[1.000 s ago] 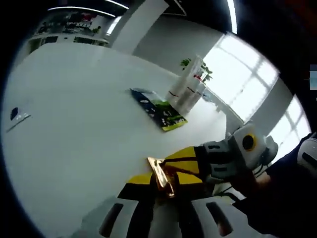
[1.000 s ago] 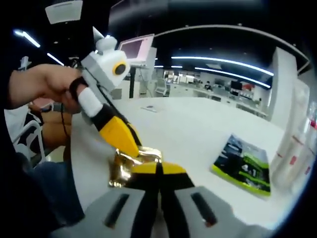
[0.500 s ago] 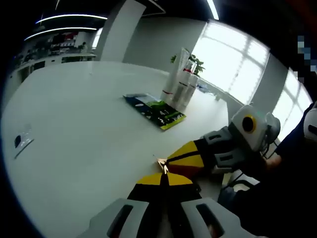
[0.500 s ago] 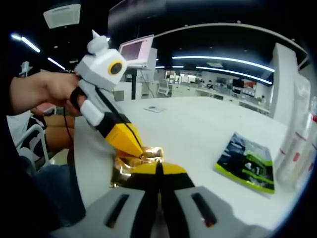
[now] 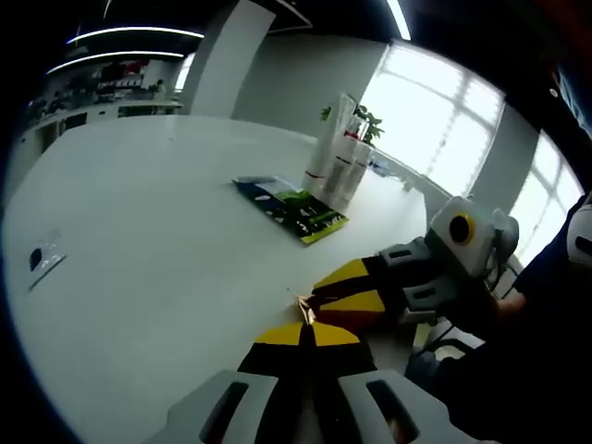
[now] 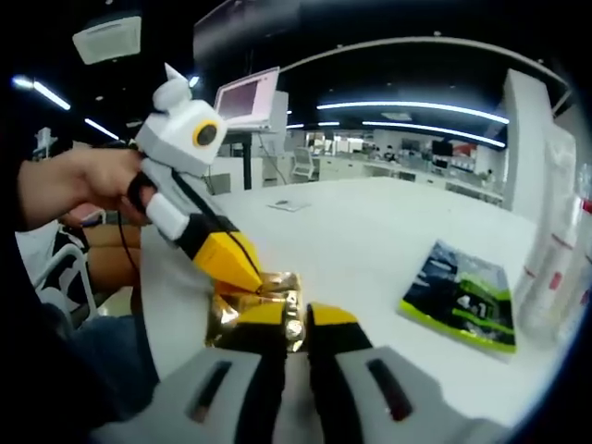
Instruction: Arrange the skincare products in the storage area until every visible bottle or jar stands upright without overlapping.
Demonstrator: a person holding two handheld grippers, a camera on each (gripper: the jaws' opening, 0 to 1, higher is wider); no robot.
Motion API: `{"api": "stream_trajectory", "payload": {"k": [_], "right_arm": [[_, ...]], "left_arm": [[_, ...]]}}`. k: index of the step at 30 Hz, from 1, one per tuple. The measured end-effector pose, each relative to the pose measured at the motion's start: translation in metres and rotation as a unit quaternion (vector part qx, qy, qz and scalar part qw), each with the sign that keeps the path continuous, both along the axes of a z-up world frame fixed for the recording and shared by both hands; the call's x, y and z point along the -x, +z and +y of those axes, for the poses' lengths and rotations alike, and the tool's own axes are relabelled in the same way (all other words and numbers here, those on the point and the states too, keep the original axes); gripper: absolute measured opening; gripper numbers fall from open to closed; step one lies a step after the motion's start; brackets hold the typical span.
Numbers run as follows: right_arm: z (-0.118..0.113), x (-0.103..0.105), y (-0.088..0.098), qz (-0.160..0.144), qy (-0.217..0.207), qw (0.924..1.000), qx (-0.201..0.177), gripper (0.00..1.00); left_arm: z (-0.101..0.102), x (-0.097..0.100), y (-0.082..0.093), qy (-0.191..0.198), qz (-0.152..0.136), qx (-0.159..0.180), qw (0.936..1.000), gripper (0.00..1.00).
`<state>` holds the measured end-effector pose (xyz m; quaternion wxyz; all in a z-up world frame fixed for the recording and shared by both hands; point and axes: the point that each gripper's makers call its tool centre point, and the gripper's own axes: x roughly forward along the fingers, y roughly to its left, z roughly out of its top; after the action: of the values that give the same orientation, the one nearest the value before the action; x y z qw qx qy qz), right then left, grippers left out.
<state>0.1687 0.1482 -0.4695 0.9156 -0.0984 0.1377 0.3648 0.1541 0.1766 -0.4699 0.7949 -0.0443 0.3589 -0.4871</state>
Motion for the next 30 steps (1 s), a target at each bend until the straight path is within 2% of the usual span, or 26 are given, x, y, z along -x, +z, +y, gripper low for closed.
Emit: {"api": "stream_trajectory", "payload": {"k": [13, 21, 30], "right_arm": [[-0.003, 0.002, 0.006, 0.000, -0.010, 0.9998, -0.018, 0.11], [-0.007, 0.002, 0.006, 0.007, -0.018, 0.9995, -0.027, 0.12], [-0.006, 0.003, 0.003, 0.023, -0.014, 0.9989, -0.037, 0.16]], "left_arm": [[0.003, -0.004, 0.011, 0.010, -0.012, 0.019, 0.9997, 0.00], [0.004, -0.008, 0.029, 0.015, -0.040, 0.028, 0.9987, 0.00], [0.005, -0.012, 0.035, 0.007, -0.060, 0.022, 0.9979, 0.00]]}}
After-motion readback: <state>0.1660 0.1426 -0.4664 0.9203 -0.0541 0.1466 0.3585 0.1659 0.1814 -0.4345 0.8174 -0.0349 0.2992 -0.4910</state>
